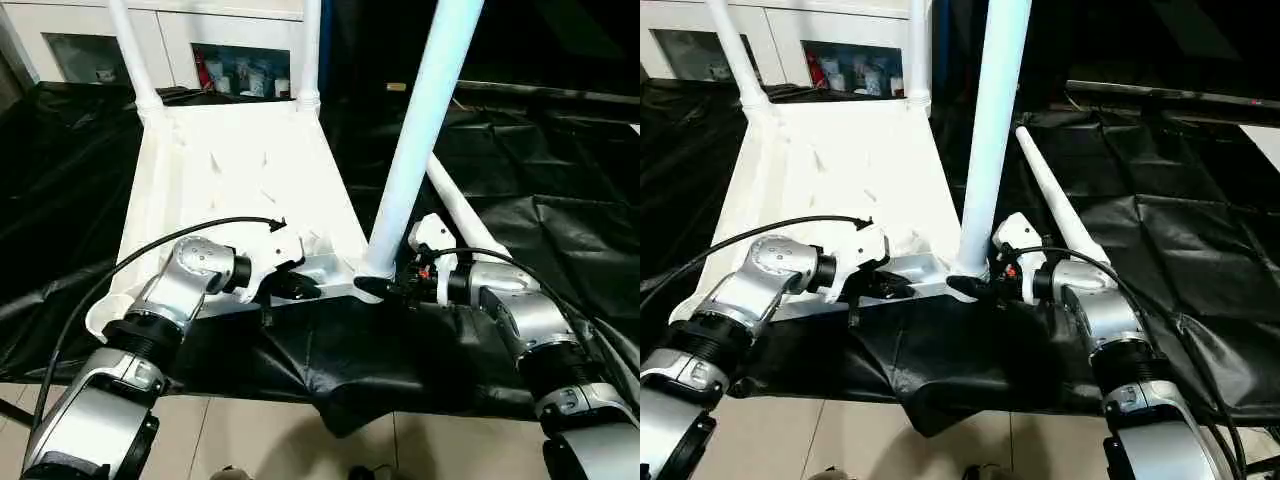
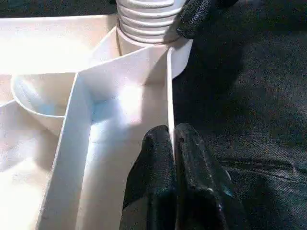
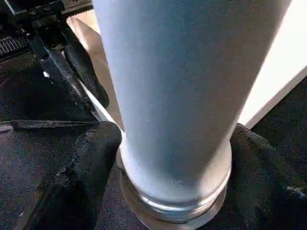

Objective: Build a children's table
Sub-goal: Rotate leg to tighten

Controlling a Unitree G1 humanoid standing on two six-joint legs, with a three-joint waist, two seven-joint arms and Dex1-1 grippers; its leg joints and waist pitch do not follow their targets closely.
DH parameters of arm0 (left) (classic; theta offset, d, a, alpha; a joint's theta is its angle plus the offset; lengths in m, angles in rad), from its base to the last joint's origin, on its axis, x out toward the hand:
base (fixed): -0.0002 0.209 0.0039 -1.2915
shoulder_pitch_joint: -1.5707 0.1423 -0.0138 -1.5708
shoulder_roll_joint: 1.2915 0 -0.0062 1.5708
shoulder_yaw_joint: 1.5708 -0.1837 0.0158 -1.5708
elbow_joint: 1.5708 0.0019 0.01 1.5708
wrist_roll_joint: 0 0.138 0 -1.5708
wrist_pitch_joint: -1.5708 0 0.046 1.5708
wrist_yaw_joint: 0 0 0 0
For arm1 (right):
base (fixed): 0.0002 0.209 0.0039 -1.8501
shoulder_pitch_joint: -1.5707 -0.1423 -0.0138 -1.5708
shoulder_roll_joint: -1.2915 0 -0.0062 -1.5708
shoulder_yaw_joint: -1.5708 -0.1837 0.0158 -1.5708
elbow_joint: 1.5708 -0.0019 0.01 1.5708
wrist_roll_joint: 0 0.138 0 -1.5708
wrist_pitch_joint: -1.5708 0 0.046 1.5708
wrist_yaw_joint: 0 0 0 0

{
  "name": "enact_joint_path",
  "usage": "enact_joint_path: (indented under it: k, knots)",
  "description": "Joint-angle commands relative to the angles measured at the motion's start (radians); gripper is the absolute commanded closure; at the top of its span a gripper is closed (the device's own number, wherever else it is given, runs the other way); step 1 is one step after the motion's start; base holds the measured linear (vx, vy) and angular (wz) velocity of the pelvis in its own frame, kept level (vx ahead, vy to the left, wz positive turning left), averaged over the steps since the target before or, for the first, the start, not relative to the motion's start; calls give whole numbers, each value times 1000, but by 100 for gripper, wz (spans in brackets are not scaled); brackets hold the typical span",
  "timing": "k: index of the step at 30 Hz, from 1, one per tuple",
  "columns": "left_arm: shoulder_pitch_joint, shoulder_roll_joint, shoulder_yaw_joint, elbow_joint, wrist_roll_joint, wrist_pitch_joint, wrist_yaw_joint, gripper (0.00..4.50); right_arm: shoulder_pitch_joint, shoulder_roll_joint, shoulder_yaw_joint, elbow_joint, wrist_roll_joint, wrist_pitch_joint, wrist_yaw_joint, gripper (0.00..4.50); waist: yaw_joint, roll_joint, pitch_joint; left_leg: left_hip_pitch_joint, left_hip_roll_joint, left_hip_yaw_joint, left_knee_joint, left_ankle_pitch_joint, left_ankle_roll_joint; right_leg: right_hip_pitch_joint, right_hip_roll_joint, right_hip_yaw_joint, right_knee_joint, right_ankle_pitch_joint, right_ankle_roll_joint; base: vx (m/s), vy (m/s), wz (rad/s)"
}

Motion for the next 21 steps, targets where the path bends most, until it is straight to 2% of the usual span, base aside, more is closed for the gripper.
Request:
enact_joint_path:
  k: [1,2,6,8,9,11,12,14,15,16,17,18,19,20,21]
  knots:
    - [2,-9,6,-30,-25,-14,-13,450,12,-2,16,-30,4,9,20,126,1,-4,-68,-19,10,13,-63,-77,88,89,-60,58,-77,-260,-155,0,0,0]
    - [3,-9,7,-31,-24,-14,-11,450,15,-1,17,-31,2,10,19,136,3,-1,-68,-19,10,13,-64,-76,89,88,-61,58,-76,-263,-154,0,0,0]
    - [2,-18,10,-27,-17,-14,22,450,28,16,8,-20,-6,35,-44,163,3,-1,-66,-18,10,13,-64,-76,86,87,-61,58,-77,-268,-151,0,0,0]
    - [-1,-27,13,-21,-10,-5,51,450,31,31,-2,-5,-16,42,-103,169,3,-3,-65,-19,9,13,-66,-86,80,87,-61,57,-80,-295,-141,0,0,0]
    - [-10,-48,19,-6,0,9,105,450,31,61,-23,23,-26,56,-201,172,-1,-1,-63,-17,8,12,-66,-100,66,84,-61,57,-85,-343,-122,0,0,0]
    - [-10,-48,19,-6,0,9,105,450,31,61,-23,23,-26,56,-201,174,-2,-2,-62,-14,5,13,-66,-111,59,83,-61,55,-92,-384,-104,0,0,0]
    - [-38,-105,30,39,25,45,232,450,15,137,-79,81,-24,94,-409,175,-6,3,-60,-14,3,13,-66,-111,52,80,-59,55,-96,-407,-93,0,0,0]
    - [-50,-128,31,59,37,63,284,450,5,162,-97,103,-20,98,-473,176,-9,-1,-62,-13,-3,11,-64,-120,41,81,-60,48,-106,-476,-57,0,0,0]
    - [-83,-180,37,108,62,111,415,450,-23,209,-132,158,-14,108,-609,176,-11,0,-62,-15,-4,12,-64,-116,43,78,-59,49,-107,-477,-53,0,0,0]
    - [-91,-200,42,121,62,125,447,450,-33,223,-138,180,-15,110,-651,176,-10,15,-61,-8,-2,11,-64,-121,39,73,-58,48,-109,-479,-58,0,0,0]
    - [-105,-232,49,142,59,145,495,450,-51,246,-147,216,-16,113,-718,176,-15,7,-61,-11,-5,12,-63,-126,37,75,-57,45,-112,-486,-56,0,0,0]
    - [-112,-252,47,152,61,147,519,450,-64,262,-149,239,-18,102,-750,176,-14,6,-62,-13,-6,11,-64,-124,40,78,-56,44,-112,-483,-55,0,0,0]
    - [-117,-266,45,157,62,148,532,450,-72,274,-147,255,-22,91,-768,176,-13,9,-63,-14,-5,10,-64,-122,43,79,-57,44,-112,-474,-56,0,0,0]
    - [-123,-287,41,164,65,149,549,450,-87,290,-137,277,-35,70,-794,176,-17,11,-64,-11,0,10,-66,-129,54,75,-58,44,-112,-443,-72,0,0,0]
    - [-126,-297,41,169,68,149,558,450,-95,299,-133,288,-46,60,-810,176,-17,10,-64,-10,-1,11,-66,-135,58,76,-58,44,-112,-438,-76,0,0,0]
